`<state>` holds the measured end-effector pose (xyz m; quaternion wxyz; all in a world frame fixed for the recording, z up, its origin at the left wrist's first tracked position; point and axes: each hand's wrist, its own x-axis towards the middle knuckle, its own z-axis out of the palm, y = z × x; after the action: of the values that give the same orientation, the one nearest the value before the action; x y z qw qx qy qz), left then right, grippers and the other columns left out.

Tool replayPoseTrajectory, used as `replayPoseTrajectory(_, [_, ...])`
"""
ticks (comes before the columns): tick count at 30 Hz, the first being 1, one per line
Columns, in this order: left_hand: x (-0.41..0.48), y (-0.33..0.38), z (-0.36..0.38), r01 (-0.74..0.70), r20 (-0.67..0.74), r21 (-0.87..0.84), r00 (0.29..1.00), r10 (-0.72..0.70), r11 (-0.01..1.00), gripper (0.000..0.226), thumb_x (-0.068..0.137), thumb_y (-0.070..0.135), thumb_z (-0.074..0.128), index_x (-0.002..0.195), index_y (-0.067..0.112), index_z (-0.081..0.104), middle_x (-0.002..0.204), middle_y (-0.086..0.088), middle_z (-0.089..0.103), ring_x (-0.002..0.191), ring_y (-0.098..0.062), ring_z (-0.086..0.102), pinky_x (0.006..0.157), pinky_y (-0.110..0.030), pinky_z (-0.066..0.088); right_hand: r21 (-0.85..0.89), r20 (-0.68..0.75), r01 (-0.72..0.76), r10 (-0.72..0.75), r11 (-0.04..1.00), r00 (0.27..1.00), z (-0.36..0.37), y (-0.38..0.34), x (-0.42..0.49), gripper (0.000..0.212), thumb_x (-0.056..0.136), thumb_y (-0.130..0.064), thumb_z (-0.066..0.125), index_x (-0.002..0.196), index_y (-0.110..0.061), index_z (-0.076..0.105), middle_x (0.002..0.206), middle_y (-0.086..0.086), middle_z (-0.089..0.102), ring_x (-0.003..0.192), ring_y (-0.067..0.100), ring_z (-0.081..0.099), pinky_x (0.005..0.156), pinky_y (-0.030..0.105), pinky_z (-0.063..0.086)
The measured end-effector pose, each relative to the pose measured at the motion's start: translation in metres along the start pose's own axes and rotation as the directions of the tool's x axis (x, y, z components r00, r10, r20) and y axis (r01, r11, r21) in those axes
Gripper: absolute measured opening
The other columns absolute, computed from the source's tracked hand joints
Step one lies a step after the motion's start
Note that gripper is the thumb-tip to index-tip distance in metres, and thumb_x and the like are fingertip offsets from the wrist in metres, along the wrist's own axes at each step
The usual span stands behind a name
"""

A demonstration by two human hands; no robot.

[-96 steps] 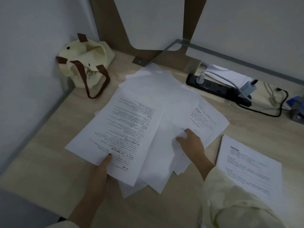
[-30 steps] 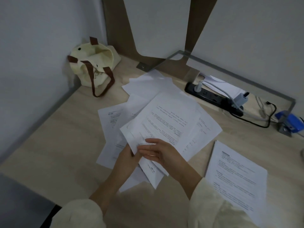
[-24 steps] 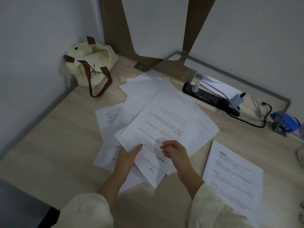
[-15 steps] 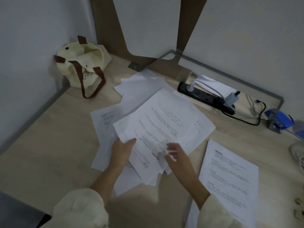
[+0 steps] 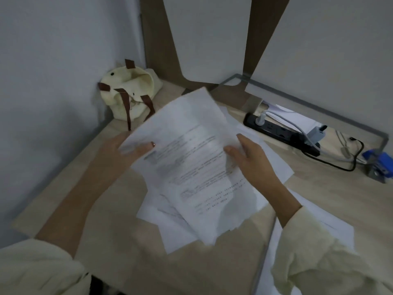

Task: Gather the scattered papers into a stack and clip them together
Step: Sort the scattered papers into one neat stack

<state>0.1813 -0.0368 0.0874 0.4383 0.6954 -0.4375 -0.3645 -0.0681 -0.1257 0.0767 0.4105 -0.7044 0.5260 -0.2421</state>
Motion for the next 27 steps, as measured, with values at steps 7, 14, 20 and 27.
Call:
replayPoseTrajectory(7, [0.0, -0.025, 0.03, 0.23, 0.17, -0.389, 0.97, -0.176, 0.892, 0.026, 0.084, 0.024, 0.062, 0.109, 0.033, 0.061, 0.097, 0.019, 0.073, 0.091, -0.002, 0.069, 0.076, -0.018, 0.055, 0.515, 0.105, -0.216, 0.188, 0.83, 0.976, 0.005, -0.002, 0.0, 0.03, 0.09, -0.022, 0.055, 0.12, -0.019, 0.059, 0.113, 0.006, 0.069, 0.099, 0.025, 0.068, 0.087, 0.043, 0.054])
replayPoseTrajectory(14, [-0.012, -0.071, 0.031, 0.403, -0.015, -0.251, 0.907, -0.42, 0.88, 0.035, 0.091, 0.015, 0.054, 0.125, 0.009, 0.057, 0.115, -0.009, 0.063, 0.097, -0.024, 0.061, 0.082, -0.029, 0.046, 0.414, -0.049, -0.467, 0.532, 0.781, 0.846, 0.033, 0.052, 0.004, 0.027, 0.087, -0.008, 0.054, 0.114, -0.01, 0.055, 0.095, 0.008, 0.058, 0.087, 0.023, 0.055, 0.07, 0.025, 0.045])
replayPoseTrajectory(20, [-0.026, -0.114, 0.027, 0.536, -0.036, -0.154, 0.836, -0.547, 0.83, 0.035, 0.092, 0.011, 0.051, 0.126, 0.004, 0.054, 0.126, -0.016, 0.059, 0.113, -0.034, 0.056, 0.092, -0.037, 0.041, 0.411, 0.021, -0.697, 0.758, 0.588, 0.652, 0.049, 0.087, -0.007, 0.047, 0.085, -0.006, 0.057, 0.129, -0.004, 0.042, 0.113, 0.015, 0.051, 0.085, 0.022, 0.052, 0.067, 0.032, 0.047])
replayPoseTrajectory(27, [-0.034, -0.119, 0.04, 0.541, -0.02, -0.173, 0.833, -0.553, 0.823, 0.035, 0.091, 0.009, 0.051, 0.126, 0.007, 0.055, 0.121, -0.014, 0.062, 0.107, -0.031, 0.059, 0.093, -0.038, 0.044, 0.258, 0.074, -0.691, 0.7, 0.675, 0.711, 0.078, 0.087, -0.028, 0.022, 0.083, -0.012, 0.059, 0.093, 0.007, 0.058, 0.098, 0.03, 0.063, 0.081, 0.028, 0.06, 0.08, 0.042, 0.051])
